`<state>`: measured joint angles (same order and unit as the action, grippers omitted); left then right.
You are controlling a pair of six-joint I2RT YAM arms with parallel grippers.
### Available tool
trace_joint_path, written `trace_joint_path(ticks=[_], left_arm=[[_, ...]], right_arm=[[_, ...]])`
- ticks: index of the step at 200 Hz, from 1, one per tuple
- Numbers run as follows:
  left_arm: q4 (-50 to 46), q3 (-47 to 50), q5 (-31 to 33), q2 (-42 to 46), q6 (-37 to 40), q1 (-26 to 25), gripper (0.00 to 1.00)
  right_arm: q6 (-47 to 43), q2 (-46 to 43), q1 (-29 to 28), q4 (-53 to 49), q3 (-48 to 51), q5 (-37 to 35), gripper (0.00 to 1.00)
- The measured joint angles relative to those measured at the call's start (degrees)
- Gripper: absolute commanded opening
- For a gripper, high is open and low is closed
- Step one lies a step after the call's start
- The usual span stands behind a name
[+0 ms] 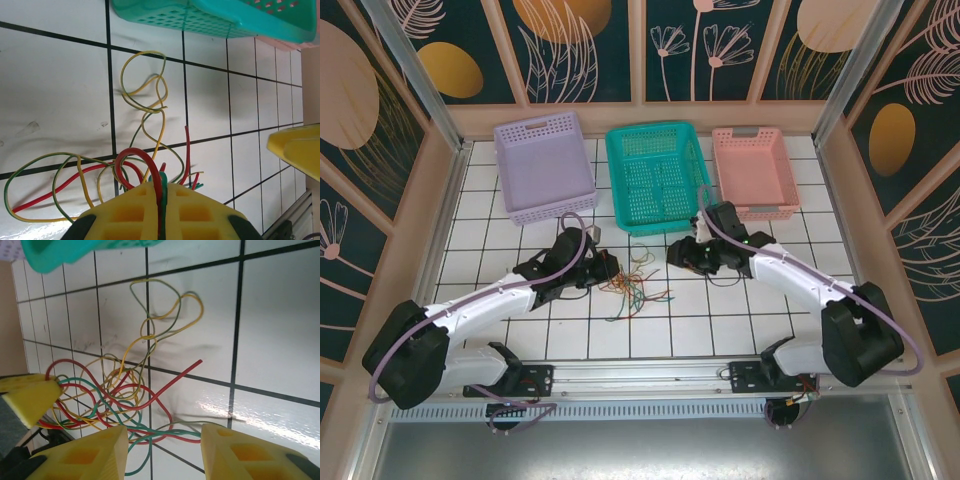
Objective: Untangle the cables
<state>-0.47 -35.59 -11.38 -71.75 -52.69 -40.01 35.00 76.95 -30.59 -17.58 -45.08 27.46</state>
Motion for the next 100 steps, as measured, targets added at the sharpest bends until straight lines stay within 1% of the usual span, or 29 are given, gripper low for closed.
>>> trace_joint_path(ticks=[22, 56, 100], left_arm=[[0.1, -0.6, -0.2, -0.1, 0.4, 0.0, 0.00], [1.6, -0.5, -0.5, -0.1, -0.3, 0.0, 0.00], [5.5, 0.5, -2.6, -0.7, -2.0, 0.0, 0.00]], right_arm=[[1.3, 2.9, -1.2, 0.1, 0.0, 1.0, 0.44], [4.4, 6.3, -5.1, 0.9, -0.3, 1.4, 0.45], [13.4, 11.0, -5.3, 7.3, 0.1, 3.7, 0.47]])
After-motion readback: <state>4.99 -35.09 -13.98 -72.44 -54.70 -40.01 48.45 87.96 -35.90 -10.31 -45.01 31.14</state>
